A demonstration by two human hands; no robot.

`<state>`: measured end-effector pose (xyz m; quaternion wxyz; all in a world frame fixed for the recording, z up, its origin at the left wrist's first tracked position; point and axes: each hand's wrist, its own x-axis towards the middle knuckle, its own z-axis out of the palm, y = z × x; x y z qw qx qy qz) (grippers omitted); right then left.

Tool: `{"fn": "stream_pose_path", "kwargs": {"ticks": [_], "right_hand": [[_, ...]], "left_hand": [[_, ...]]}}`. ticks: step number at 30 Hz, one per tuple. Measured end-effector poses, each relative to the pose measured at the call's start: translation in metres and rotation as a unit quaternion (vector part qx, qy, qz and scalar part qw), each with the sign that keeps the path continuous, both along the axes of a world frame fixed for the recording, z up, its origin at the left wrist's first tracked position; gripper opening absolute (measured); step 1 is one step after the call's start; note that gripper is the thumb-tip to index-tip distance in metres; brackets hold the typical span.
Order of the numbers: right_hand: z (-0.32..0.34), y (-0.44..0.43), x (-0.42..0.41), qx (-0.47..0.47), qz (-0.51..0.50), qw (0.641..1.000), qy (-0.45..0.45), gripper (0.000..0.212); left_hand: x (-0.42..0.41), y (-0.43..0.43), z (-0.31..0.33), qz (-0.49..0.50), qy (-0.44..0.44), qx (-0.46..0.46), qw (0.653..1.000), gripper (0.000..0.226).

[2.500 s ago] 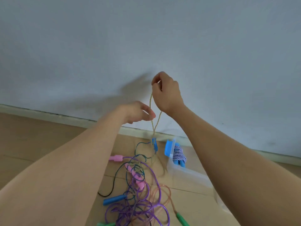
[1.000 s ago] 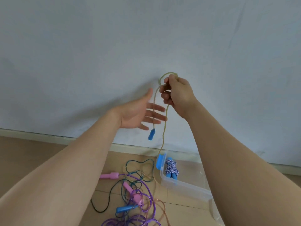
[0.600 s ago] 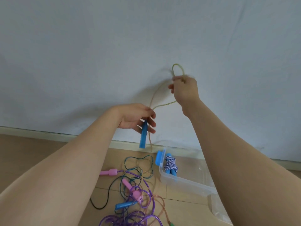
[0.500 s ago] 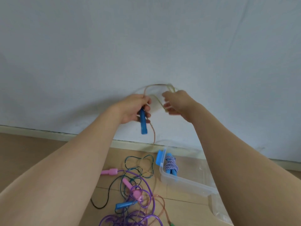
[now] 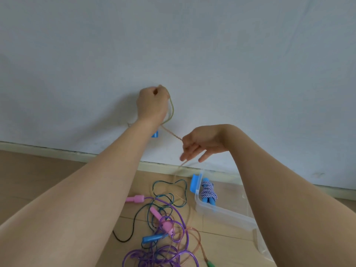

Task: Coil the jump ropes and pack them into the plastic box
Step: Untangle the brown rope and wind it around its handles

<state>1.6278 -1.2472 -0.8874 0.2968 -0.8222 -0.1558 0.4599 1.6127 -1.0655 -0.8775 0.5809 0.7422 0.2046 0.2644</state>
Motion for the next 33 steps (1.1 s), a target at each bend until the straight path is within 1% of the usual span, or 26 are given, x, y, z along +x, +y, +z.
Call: {"fn": "stream_pose_path", "kwargs": {"ticks": [1,2,3,4,5,6,7,8,9,11,12,13,15,17,19,20,21,22,24,25,27,28,29,30,32,33], "right_hand": [[-0.003,-0.005,0.000,-0.044,0.017,0.999,-0.019,0.030],[-0.007,-0.010,0.001,-0.095,0.034,0.994,-0.043,0.028],[-0.011,-0.015,0.003,-0.142,0.052,0.986,-0.067,0.027],[-0.013,-0.019,0.004,-0.174,0.061,0.979,-0.086,0.027],[-0.015,-0.022,0.005,-0.180,0.054,0.977,-0.100,0.027],[-0.016,-0.024,0.007,-0.155,0.028,0.982,-0.105,0.026],[-0.016,-0.024,0.009,-0.102,-0.014,0.989,-0.107,0.024],[-0.014,-0.023,0.011,-0.025,-0.068,0.991,-0.115,0.022],[-0.011,-0.021,0.015,0.061,-0.121,0.982,-0.134,0.022],[0.000,-0.013,0.019,0.217,-0.216,0.936,-0.175,0.023],[0.005,-0.008,0.020,0.282,-0.255,0.908,-0.178,0.023],[0.010,-0.002,0.021,0.334,-0.289,0.881,-0.169,0.023],[0.017,0.007,0.020,0.406,-0.342,0.836,-0.140,0.021],[0.022,0.012,0.017,0.442,-0.378,0.805,-0.116,0.015],[0.023,0.015,0.017,0.454,-0.394,0.790,-0.120,0.014],[0.021,0.015,0.017,0.454,-0.397,0.788,-0.127,0.016],[0.019,0.013,0.018,0.447,-0.400,0.789,-0.135,0.020],[0.017,0.011,0.019,0.428,-0.400,0.798,-0.143,0.023],[0.012,0.007,0.019,0.340,-0.389,0.840,-0.165,0.024],[0.010,0.005,0.018,0.288,-0.377,0.865,-0.166,0.026],[0.006,0.003,0.013,0.196,-0.334,0.913,-0.129,0.034],[0.005,0.003,0.009,0.144,-0.286,0.941,-0.108,0.035],[0.003,0.002,0.006,0.084,-0.211,0.969,-0.101,0.035],[0.000,0.002,0.004,0.034,-0.120,0.987,-0.098,0.037],[-0.003,0.005,0.000,-0.010,0.036,0.997,-0.061,0.045],[-0.003,0.008,-0.002,-0.007,0.074,0.997,-0.030,0.043]], "left_hand": [[-0.003,0.003,-0.006,0.026,0.015,0.087,0.996,0.034],[-0.006,0.006,-0.011,0.040,0.030,0.151,0.987,0.035],[-0.009,0.007,-0.015,0.038,0.048,0.185,0.981,0.035],[-0.012,0.010,-0.019,0.024,0.080,0.196,0.977,0.035],[-0.012,0.012,-0.023,-0.009,0.125,0.192,0.973,0.034],[-0.013,0.013,-0.026,-0.062,0.178,0.182,0.965,0.031],[-0.013,0.013,-0.030,-0.130,0.230,0.170,0.949,0.024],[-0.015,0.012,-0.034,-0.203,0.270,0.158,0.928,0.021],[-0.017,0.011,-0.038,-0.278,0.297,0.147,0.902,0.027],[-0.021,0.008,-0.043,-0.407,0.317,0.099,0.851,0.050],[-0.022,0.006,-0.044,-0.453,0.316,0.064,0.831,0.055],[-0.022,0.005,-0.044,-0.481,0.312,0.033,0.819,0.054],[-0.018,0.003,-0.045,-0.494,0.296,0.005,0.818,0.043],[-0.016,0.002,-0.045,-0.494,0.280,-0.006,0.823,0.029],[-0.016,0.002,-0.042,-0.477,0.266,-0.011,0.837,0.026],[-0.017,0.003,-0.040,-0.454,0.255,-0.016,0.853,0.028],[-0.017,0.003,-0.038,-0.423,0.240,-0.026,0.873,0.028],[-0.016,0.004,-0.036,-0.386,0.219,-0.044,0.895,0.028],[-0.012,0.005,-0.032,-0.313,0.162,-0.093,0.931,0.028],[-0.009,0.005,-0.030,-0.281,0.133,-0.119,0.943,0.029],[-0.004,0.004,-0.023,-0.237,0.087,-0.167,0.953,0.030],[-0.003,0.002,-0.019,-0.227,0.069,-0.185,0.954,0.031],[-0.002,0.000,-0.015,-0.225,0.052,-0.200,0.952,0.031],[-0.001,-0.003,-0.010,-0.227,0.037,-0.215,0.949,0.032],[-0.001,-0.008,-0.004,-0.229,0.012,-0.238,0.944,0.034],[0.000,-0.010,-0.002,-0.228,0.002,-0.242,0.943,0.035]]}}
